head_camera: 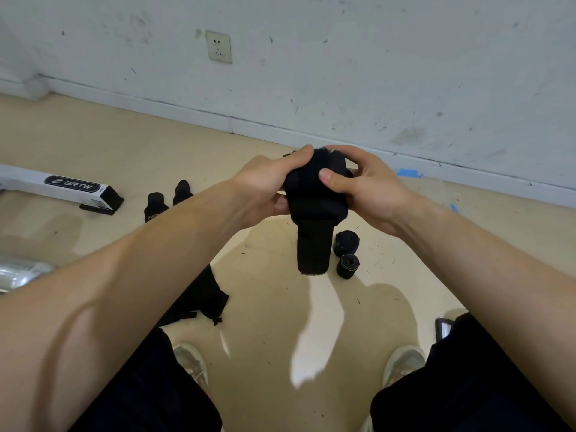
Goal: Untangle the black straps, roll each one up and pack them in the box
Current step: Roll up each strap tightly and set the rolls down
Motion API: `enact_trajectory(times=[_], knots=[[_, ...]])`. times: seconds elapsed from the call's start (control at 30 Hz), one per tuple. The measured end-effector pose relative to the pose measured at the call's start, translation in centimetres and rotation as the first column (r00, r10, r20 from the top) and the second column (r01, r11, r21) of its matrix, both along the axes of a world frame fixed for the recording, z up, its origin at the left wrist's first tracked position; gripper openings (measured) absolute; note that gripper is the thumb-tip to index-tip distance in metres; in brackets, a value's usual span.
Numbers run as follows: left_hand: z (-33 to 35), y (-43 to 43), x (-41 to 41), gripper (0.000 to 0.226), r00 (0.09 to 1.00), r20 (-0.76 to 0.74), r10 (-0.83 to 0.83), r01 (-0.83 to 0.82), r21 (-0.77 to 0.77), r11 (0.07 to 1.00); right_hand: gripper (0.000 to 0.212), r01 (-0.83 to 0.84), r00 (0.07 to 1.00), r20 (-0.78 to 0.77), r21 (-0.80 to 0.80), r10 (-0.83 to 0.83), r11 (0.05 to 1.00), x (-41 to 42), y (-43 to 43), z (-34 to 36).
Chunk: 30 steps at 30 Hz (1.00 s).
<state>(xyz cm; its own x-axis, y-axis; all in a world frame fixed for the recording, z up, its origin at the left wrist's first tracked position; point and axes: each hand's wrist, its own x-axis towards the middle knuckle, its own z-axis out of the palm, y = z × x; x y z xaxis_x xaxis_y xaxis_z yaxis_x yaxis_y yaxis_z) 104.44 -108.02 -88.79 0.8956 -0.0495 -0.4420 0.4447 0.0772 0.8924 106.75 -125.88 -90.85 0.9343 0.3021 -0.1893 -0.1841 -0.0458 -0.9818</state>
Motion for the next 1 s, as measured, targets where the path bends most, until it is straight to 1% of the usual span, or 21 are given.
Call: enact_trajectory(times=[0.13,0.17,0.23,0.33,0.4,0.47,0.5,0.57,0.6,0.63,0.67,0.73,0.8,0.83,0.9,0.93,1.0], knots=[[0.2,0.5,0.4,0.040,0.997,0.043,0.071,-0.070,-0.020,0.997,0.065,0.048,0.999,-0.005,-0.123,-0.049,0.991,-0.6,0.5,0.7],[0.3,0.7,0.5,0.037,0.994,0.057,0.095,-0.093,-0.038,0.995,0.061,0.071,0.997,-0.022,-0.150,-0.075,0.986,-0.7,0.5,0.7],[0.6,1.2,0.8,0.030,0.987,0.075,0.144,-0.139,-0.076,0.987,0.045,0.086,0.993,-0.059,-0.186,-0.098,0.979,-0.9,0.5,0.8],[0.8,2.0,1.3,0.024,0.978,0.074,0.193,-0.185,-0.112,0.976,0.024,-0.013,0.999,-0.055,-0.186,0.002,0.983,-1.2,0.6,0.6],[0.8,2.2,1.4,0.024,0.977,0.067,0.201,-0.192,-0.116,0.974,0.018,-0.060,0.998,-0.034,-0.188,0.055,0.980,-1.4,0.8,0.5],[0.7,2.3,1.5,0.025,0.976,0.069,0.209,-0.200,-0.115,0.973,0.011,-0.070,0.997,0.009,-0.222,0.074,0.972,-1.4,1.0,0.5],[0.6,2.2,1.5,0.025,0.973,0.076,0.220,-0.211,-0.115,0.971,0.018,-0.076,0.996,0.024,-0.232,0.083,0.970,-1.4,1.0,0.5],[0.6,2.3,1.6,0.026,0.964,0.094,0.247,-0.237,-0.112,0.965,0.044,-0.083,0.996,0.020,-0.223,0.090,0.971,-1.3,1.0,0.8],[0.5,2.3,1.7,0.028,0.961,0.107,0.255,-0.244,-0.102,0.964,0.049,-0.080,0.996,0.022,-0.218,0.087,0.973,-1.3,0.9,0.9],[0.5,2.3,1.7,0.031,0.959,0.125,0.255,-0.246,-0.083,0.966,0.047,-0.077,0.996,0.029,-0.206,0.085,0.975,-1.3,0.9,1.0],[0.3,2.2,1.8,0.034,0.957,0.145,0.251,-0.244,-0.061,0.968,0.037,-0.059,0.997,0.029,-0.184,0.066,0.981,-1.3,1.0,1.1],[-0.1,2.0,2.0,0.039,0.954,0.177,0.243,-0.243,-0.023,0.970,0.007,0.009,1.000,-0.006,-0.129,-0.010,0.992,-1.2,1.1,1.2],[-0.5,1.8,2.1,0.041,0.951,0.192,0.242,-0.247,0.000,0.969,0.022,0.086,0.994,-0.054,-0.096,-0.091,0.992,-1.0,1.0,1.1],[-0.6,1.7,2.1,0.042,0.951,0.195,0.239,-0.245,0.008,0.969,0.022,0.093,0.994,-0.046,-0.083,-0.097,0.992,-0.9,0.9,1.1],[-0.8,1.6,2.1,0.041,0.953,0.201,0.227,-0.235,0.012,0.972,0.007,0.044,0.999,-0.003,-0.061,-0.044,0.997,-1.0,0.9,1.6],[-0.9,1.5,2.1,0.040,0.953,0.205,0.221,-0.229,0.012,0.973,0.004,0.026,1.000,0.010,-0.051,-0.026,0.998,-1.1,0.9,1.7],[-1.0,1.4,2.1,0.038,0.954,0.214,0.212,-0.219,0.009,0.976,0.017,0.020,1.000,0.019,-0.025,-0.020,0.999,-0.9,0.7,1.8]])
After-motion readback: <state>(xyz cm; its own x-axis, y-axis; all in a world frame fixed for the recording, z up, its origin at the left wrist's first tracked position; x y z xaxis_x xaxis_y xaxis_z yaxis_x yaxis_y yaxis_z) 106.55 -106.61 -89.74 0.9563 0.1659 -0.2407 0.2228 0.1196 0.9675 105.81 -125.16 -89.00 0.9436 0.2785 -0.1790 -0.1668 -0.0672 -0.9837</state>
